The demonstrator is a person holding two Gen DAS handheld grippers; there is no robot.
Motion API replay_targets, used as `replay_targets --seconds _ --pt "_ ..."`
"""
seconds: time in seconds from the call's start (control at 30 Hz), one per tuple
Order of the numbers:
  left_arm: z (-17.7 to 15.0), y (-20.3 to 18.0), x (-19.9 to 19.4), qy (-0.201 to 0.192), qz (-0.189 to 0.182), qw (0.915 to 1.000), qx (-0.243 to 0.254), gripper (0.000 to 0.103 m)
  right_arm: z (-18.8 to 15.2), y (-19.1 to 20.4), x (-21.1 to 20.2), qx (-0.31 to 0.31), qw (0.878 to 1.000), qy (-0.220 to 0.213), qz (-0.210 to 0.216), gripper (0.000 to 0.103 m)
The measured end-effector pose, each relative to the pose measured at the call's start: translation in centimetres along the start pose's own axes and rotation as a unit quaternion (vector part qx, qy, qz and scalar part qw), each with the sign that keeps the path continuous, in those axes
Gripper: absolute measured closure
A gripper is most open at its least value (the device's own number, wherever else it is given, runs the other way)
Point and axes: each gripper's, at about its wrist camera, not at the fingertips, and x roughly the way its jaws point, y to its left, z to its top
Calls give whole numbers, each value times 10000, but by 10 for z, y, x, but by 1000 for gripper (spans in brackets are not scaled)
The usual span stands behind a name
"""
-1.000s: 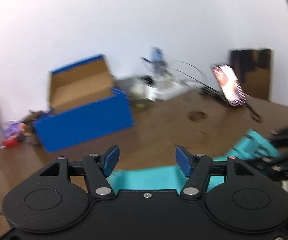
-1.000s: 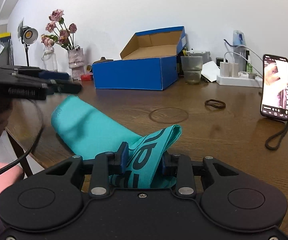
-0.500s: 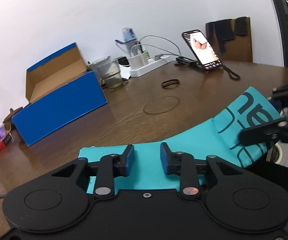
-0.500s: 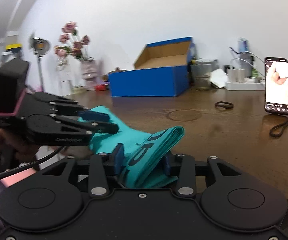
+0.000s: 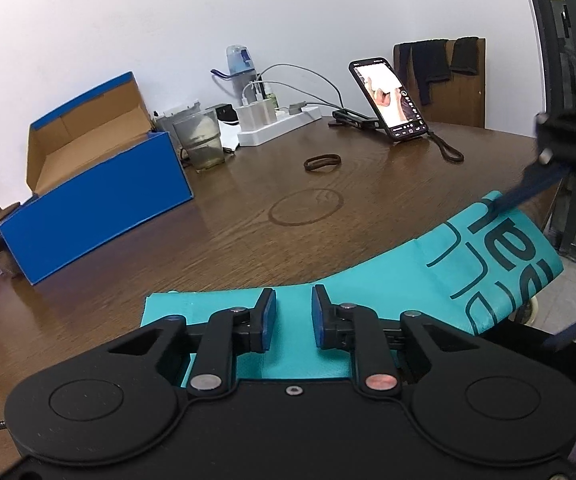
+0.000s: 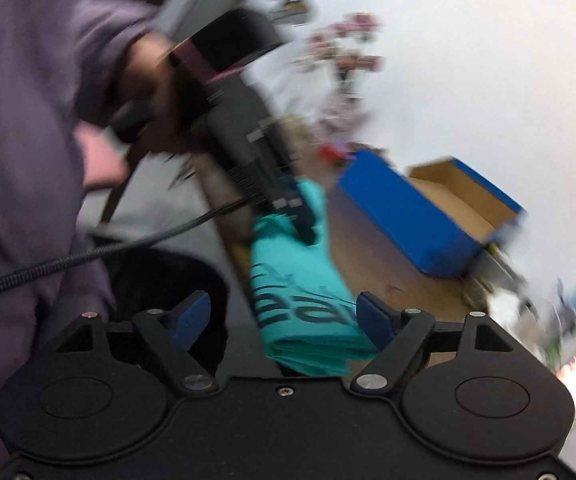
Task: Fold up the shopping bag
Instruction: 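Lift the rolled bag with the right tool toward the left tool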
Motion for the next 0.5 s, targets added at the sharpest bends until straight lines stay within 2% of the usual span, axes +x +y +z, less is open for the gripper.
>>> replay_targets --seconds 0.07,0.1,0.13,0.17,0.33,0.4,0.43,0.5 --pt "0 1 0 26 -42 10000 3 83 -2 6 11 -596 9982 91 -50 22" --pt "0 2 -1 37 -66 10000 -7 83 -2 7 12 -646 9979 78 -30 24" --pt "0 2 -2 42 -93 9999 -9 83 -1 6 13 -636 9980 41 3 38" --pt "-1 4 -3 47 -123 9999 -40 84 1 6 13 -562 9984 -20 -13 60" --pt "-6 6 -12 71 -237 9996 -141 84 3 7 10 -298 9995 107 57 65" --pt "-3 6 -18 123 -291 9995 -92 84 7 3 4 -144 9997 100 186 70" --pt "0 6 -23 102 -289 9995 -57 83 9 0 -1 -84 9997 81 221 76" --pt "10 6 -44 -246 -805 9964 73 80 13 -9 -8 46 9998 48 206 83"
